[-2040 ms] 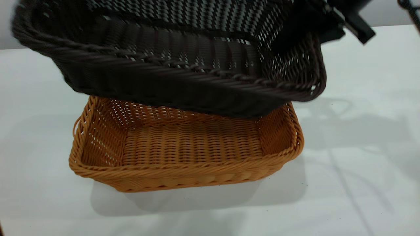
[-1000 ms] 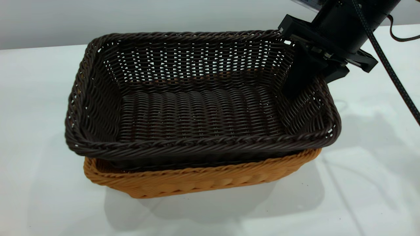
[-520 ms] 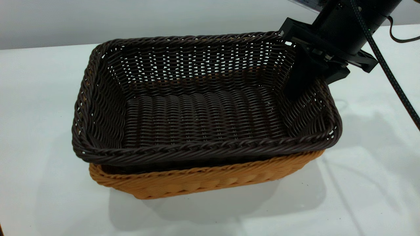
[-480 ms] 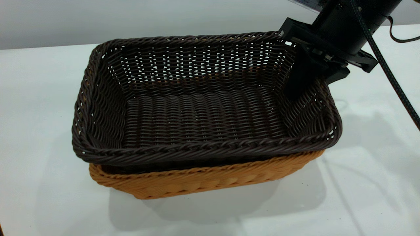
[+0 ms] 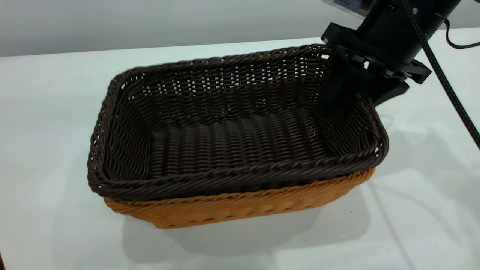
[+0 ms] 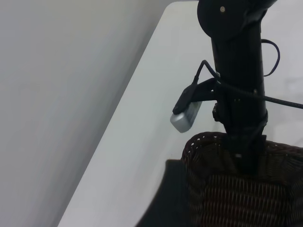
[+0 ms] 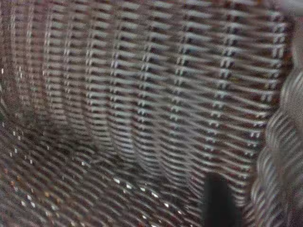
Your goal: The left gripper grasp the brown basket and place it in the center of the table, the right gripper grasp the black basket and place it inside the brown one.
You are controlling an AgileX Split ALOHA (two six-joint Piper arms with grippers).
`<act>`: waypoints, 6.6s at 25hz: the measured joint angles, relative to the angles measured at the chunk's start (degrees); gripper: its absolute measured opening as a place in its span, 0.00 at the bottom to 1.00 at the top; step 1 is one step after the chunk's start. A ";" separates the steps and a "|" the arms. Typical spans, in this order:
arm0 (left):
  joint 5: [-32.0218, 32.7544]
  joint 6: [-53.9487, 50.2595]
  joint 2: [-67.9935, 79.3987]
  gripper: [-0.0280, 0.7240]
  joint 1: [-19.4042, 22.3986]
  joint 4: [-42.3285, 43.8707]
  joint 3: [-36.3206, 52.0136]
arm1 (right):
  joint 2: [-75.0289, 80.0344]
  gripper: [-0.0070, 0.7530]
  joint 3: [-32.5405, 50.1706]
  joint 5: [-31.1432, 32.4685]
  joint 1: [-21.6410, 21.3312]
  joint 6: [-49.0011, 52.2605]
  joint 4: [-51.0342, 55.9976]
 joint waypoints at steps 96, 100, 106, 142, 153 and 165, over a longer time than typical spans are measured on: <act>31.76 -13.00 -52.56 0.04 0.00 -15.42 38.89 | -115.69 0.01 42.93 7.21 -0.24 17.72 -34.99; 28.94 -13.00 -59.01 0.04 0.00 -15.20 42.11 | -115.69 0.01 42.93 7.16 -0.24 17.72 -34.85; 24.20 -13.00 -64.71 0.04 0.00 -15.15 46.69 | -115.69 0.01 42.93 7.16 -0.24 17.72 -34.85; 23.94 -12.94 -66.59 0.04 57.12 -15.04 46.69 | -115.69 0.01 42.93 7.16 -26.91 17.77 -34.85; 24.69 -13.00 -71.07 0.04 58.71 -15.28 46.22 | -115.69 0.01 42.93 7.16 -26.98 17.77 -34.85; 24.64 -13.00 -71.07 0.04 58.71 -15.28 46.22 | -115.69 0.01 42.93 7.16 -26.98 17.77 -34.85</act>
